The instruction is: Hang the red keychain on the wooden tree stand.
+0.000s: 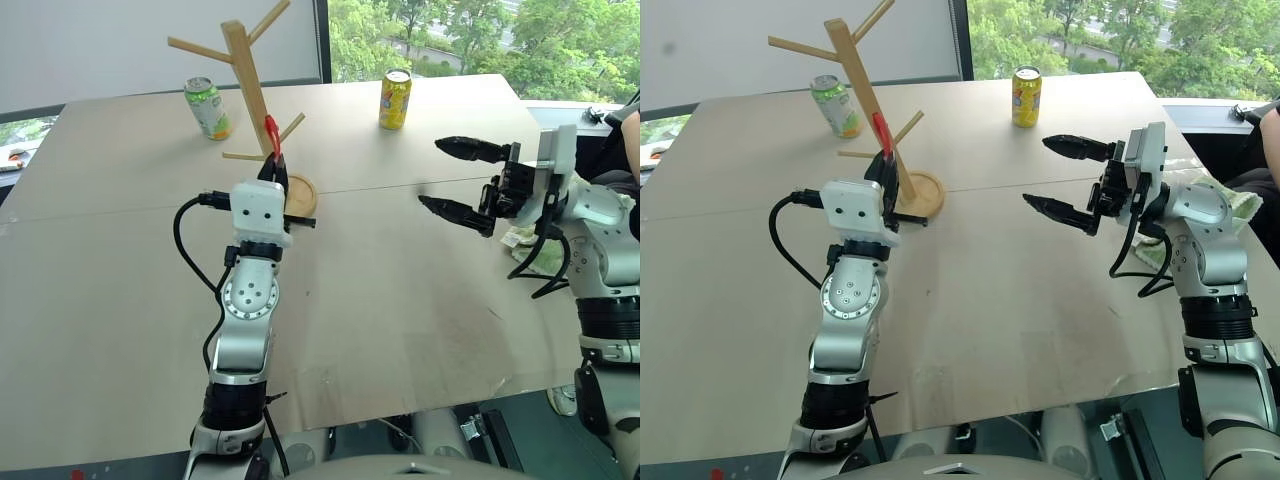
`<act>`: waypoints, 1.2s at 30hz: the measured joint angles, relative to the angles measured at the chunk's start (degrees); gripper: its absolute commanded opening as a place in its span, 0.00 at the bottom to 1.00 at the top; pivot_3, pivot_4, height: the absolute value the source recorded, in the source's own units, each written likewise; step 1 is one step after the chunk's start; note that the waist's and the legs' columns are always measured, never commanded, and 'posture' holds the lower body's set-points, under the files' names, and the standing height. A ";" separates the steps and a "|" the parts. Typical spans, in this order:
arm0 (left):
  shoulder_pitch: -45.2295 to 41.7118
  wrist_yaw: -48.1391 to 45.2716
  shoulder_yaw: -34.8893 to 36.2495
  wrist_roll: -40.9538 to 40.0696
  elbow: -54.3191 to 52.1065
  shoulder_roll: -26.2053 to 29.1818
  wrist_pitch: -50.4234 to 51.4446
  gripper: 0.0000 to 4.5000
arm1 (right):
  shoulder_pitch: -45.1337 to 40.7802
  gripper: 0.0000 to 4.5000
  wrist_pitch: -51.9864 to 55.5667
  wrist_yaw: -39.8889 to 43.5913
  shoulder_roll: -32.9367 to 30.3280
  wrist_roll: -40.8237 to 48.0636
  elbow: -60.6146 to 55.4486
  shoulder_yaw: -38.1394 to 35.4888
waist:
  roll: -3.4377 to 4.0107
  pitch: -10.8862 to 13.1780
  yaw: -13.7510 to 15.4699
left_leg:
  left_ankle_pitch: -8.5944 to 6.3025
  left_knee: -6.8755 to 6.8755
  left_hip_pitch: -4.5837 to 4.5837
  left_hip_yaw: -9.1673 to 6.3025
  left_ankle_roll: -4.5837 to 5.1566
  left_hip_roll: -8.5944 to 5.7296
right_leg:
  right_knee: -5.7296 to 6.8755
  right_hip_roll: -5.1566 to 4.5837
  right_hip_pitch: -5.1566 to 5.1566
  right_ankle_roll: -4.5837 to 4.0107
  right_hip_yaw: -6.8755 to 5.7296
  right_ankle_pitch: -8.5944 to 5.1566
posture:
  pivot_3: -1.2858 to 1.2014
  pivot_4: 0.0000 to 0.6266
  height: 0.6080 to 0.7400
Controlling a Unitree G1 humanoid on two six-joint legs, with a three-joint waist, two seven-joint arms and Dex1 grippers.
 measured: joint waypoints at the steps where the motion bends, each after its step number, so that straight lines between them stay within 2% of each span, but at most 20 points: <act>1: -0.29 0.00 0.02 0.01 0.06 0.00 0.01 0.01 | 0.00 1.00 0.00 -0.04 0.00 0.00 0.00 0.00 | 0.00 0.00 0.01 | 0.00 0.00 0.00 0.00 0.00 0.00 | 0.00 0.00 0.00 0.00 0.00 0.00 | 0.52 0.24 1.00; 17: -4.08 1.57 -0.22 6.16 1.47 0.48 5.88 0.01 | 0.02 1.00 0.01 -0.50 0.00 0.00 -0.10 0.00 | 0.00 0.00 0.01 | 0.00 0.00 0.00 0.00 0.00 0.00 | 0.00 0.01 0.00 0.00 0.00 0.00 | 0.52 0.24 1.00; 32: -8.35 4.11 0.51 7.33 6.86 -0.28 11.32 0.01 | 0.14 1.00 0.01 -0.68 0.00 -0.02 -0.67 0.00 | -0.01 0.01 0.00 | 0.00 0.00 0.00 -0.01 0.00 0.00 | 0.00 0.02 0.00 0.00 0.00 0.00 | 0.52 0.24 1.00; 33: -8.57 4.19 0.67 7.09 7.37 -0.41 11.31 0.18 | 0.14 1.00 0.01 -0.68 0.00 -0.02 -0.67 0.00 | -0.01 0.01 0.01 | 0.00 0.00 0.00 -0.01 0.00 0.00 | 0.00 0.01 0.00 0.00 0.00 0.00 | 0.52 0.24 1.00; 34: -8.63 4.34 0.95 6.65 7.44 -0.65 11.28 0.23 | 0.16 1.00 0.01 -0.67 0.00 -0.02 -0.67 0.00 | -0.01 0.01 0.00 | 0.00 0.00 0.00 -0.01 0.00 0.00 | 0.00 0.02 0.00 0.00 0.00 0.00 | 0.52 0.24 1.00; 36: -8.85 4.40 1.17 6.02 7.43 -0.86 11.13 0.43 | 0.19 1.00 0.01 -0.67 0.00 -0.02 -0.67 0.00 | -0.01 0.01 0.01 | 0.00 0.00 0.00 -0.01 0.00 0.00 | 0.00 0.02 0.00 0.00 0.00 0.00 | 0.52 0.24 1.00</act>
